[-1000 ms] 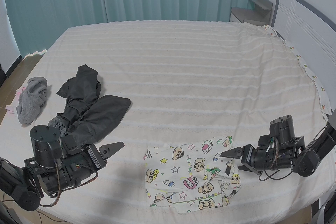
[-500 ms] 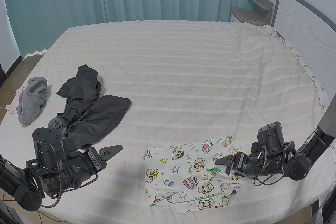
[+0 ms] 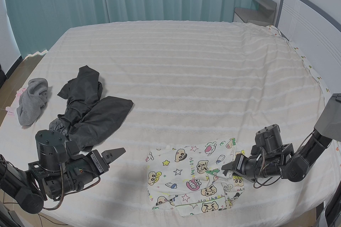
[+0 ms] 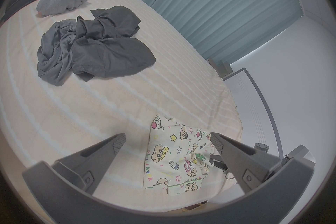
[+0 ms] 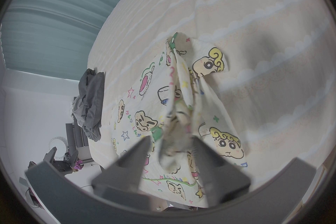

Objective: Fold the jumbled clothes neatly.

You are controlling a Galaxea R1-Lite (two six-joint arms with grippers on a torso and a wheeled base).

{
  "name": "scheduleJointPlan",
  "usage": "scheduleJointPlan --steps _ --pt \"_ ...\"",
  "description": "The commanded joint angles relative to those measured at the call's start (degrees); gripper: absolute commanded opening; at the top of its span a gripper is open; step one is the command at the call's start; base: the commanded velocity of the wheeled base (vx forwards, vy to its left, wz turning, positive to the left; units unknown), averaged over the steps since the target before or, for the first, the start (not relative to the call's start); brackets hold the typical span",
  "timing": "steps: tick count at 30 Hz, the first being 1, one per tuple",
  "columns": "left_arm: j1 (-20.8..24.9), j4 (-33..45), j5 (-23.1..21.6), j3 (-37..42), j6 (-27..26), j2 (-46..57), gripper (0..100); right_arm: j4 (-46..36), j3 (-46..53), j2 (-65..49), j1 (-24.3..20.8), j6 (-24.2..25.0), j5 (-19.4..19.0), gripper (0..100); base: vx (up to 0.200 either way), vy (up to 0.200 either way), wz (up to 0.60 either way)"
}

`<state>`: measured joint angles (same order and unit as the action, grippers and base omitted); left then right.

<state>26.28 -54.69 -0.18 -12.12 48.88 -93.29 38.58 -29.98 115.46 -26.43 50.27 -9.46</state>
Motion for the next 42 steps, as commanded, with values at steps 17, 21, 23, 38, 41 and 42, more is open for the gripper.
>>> scheduleJointPlan --steps 17,21,23,38,41,42 --pt "-2.20 -0.16 0.09 -0.36 -0.28 0.75 100 -7.91 0.27 -7.00 0.24 0.18 1.02 0 0.000 0.000 0.00" --pt "-2.11 -0.16 0.01 -0.36 -0.28 0.83 100 -11.86 1.68 -10.34 0.33 0.09 0.93 0 0.000 0.000 0.00" --pt "-2.11 -0.16 0.01 -0.36 -0.28 0.75 100 -12.30 2.73 -11.13 0.41 0.09 1.02 0 0.000 0.000 0.00" --pt "-1.76 -0.16 -0.17 -0.28 -0.10 0.75 100 -13.27 5.02 -9.81 5.77 -4.66 0.67 0 0.000 0.000 0.00" --pt "-1.76 -0.16 -0.26 -0.28 -0.10 0.57 100 -16.52 5.72 -9.90 5.77 -6.50 0.58 0 0.000 0.000 0.00" --pt "-1.76 -0.16 -0.26 -0.28 -0.10 0.57 100 -16.61 5.81 -9.81 5.77 -7.03 0.58 0 0.000 0.000 0.00"
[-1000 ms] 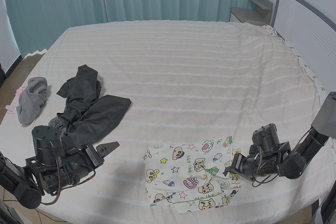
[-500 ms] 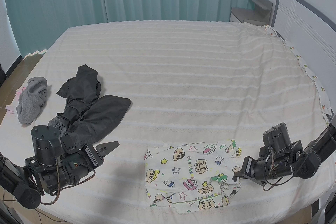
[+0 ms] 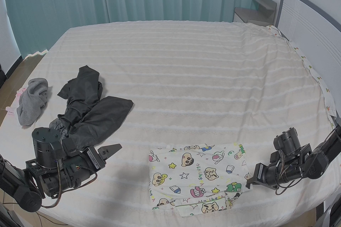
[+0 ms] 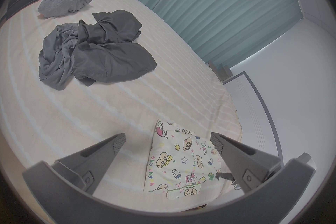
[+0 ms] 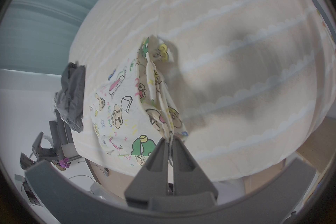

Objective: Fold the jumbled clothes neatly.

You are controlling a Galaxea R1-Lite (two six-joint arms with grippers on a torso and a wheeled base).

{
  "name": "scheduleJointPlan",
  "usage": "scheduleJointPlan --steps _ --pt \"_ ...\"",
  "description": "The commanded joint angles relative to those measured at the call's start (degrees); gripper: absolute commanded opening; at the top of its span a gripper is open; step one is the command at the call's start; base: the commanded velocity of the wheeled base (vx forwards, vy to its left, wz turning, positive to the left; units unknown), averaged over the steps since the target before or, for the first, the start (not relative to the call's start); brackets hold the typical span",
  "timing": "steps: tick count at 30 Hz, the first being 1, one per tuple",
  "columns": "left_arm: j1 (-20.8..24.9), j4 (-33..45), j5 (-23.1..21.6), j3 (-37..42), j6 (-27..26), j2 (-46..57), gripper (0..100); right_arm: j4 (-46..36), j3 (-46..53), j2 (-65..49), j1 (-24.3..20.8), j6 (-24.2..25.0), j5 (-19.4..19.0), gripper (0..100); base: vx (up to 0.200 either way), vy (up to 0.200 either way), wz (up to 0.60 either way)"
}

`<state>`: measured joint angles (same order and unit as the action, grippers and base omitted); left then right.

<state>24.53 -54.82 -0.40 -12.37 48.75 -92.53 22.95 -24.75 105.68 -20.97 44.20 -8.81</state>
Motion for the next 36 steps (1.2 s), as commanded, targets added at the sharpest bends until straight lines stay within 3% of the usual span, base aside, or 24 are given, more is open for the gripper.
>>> scheduleJointPlan --steps 1,24,25,33,36 --pt "-0.01 -0.02 -0.04 0.07 0.03 -0.20 100 -0.98 0.66 -0.04 0.40 -1.22 -0.06 0 0.000 0.000 0.00" --pt "0.08 -0.02 -0.13 0.16 0.20 -0.37 100 -1.07 3.74 1.19 0.58 -4.39 -0.24 0 0.000 0.000 0.00" --pt "0.08 -0.02 -0.13 0.16 0.20 -0.37 100 -1.07 3.74 1.11 0.58 -4.39 -0.24 100 0.000 0.000 0.00" --pt "0.08 -0.02 -0.13 0.07 0.20 -0.37 100 -0.81 3.13 -4.52 3.04 -4.56 -0.33 100 0.000 0.000 0.00" --pt "0.08 -0.02 -0.21 0.07 0.20 -0.46 100 -0.45 -1.18 -7.86 5.24 -4.92 -0.50 100 0.000 0.000 0.00"
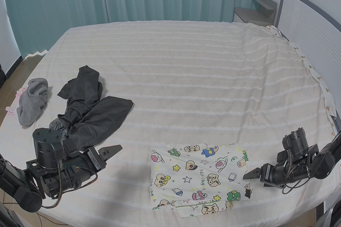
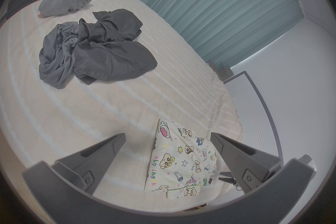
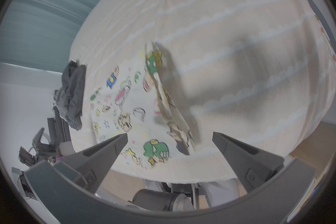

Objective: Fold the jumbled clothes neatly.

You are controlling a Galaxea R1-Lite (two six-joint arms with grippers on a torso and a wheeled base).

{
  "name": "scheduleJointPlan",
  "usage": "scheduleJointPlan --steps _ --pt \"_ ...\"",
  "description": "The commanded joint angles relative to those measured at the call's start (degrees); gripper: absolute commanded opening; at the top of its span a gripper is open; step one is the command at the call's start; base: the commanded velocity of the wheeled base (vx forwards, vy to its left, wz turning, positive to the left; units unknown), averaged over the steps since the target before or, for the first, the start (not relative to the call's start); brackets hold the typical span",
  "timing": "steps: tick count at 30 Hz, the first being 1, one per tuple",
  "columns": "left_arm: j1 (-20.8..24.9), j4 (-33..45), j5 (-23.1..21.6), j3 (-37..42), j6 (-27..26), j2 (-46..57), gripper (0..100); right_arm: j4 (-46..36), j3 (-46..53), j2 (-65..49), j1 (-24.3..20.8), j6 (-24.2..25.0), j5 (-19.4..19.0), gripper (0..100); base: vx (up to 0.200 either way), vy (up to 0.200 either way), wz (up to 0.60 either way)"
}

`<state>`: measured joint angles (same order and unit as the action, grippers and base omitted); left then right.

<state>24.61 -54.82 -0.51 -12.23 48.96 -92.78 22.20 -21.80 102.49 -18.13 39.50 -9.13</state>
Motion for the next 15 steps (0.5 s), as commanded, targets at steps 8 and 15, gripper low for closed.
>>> scheduleJointPlan --steps 8,15 --pt "0.08 -0.02 -0.10 0.19 0.09 -0.21 100 0.39 -16.79 5.44 3.10 -0.21 -2.47 100 0.000 0.000 0.00" --pt "0.08 -0.02 -0.19 0.19 0.17 -1.35 100 0.21 -24.43 15.02 3.10 -0.91 -2.56 100 0.000 0.000 0.00"
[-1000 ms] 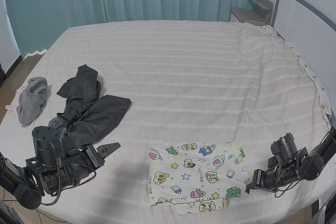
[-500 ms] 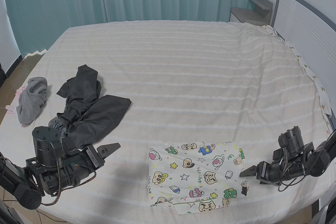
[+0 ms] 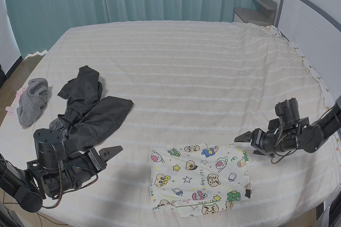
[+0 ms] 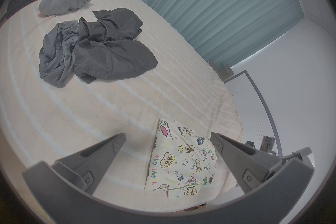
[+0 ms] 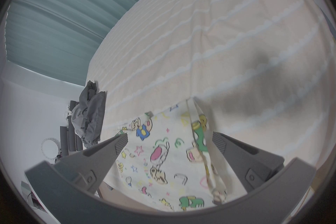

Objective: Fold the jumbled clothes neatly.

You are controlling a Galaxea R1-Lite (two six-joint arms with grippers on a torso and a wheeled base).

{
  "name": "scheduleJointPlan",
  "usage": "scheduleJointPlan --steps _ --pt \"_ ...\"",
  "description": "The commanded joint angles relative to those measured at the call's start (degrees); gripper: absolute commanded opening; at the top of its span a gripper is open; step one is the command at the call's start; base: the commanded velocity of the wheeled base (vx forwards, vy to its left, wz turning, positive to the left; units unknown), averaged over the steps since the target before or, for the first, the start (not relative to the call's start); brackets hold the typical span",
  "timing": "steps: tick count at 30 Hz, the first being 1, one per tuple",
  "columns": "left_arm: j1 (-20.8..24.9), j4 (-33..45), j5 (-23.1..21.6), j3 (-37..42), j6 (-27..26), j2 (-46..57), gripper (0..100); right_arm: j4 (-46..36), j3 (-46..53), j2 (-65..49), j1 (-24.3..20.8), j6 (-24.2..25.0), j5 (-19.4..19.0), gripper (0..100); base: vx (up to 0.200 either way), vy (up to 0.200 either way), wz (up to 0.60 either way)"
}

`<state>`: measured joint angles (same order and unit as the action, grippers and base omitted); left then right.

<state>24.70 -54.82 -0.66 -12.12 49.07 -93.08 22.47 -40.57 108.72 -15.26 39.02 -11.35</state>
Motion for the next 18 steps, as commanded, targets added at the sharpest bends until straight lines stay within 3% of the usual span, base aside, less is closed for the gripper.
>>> scheduleJointPlan --steps 1,18 --pt "0.00 -0.02 -0.04 0.08 0.06 -1.58 100 -0.14 -7.15 10.64 0.32 -1.84 -0.34 100 0.000 0.000 0.00" --pt "0.09 -0.11 -0.04 -0.01 0.06 -3.25 100 -0.06 -11.02 13.01 0.06 -3.69 -0.34 100 0.000 0.000 0.00"
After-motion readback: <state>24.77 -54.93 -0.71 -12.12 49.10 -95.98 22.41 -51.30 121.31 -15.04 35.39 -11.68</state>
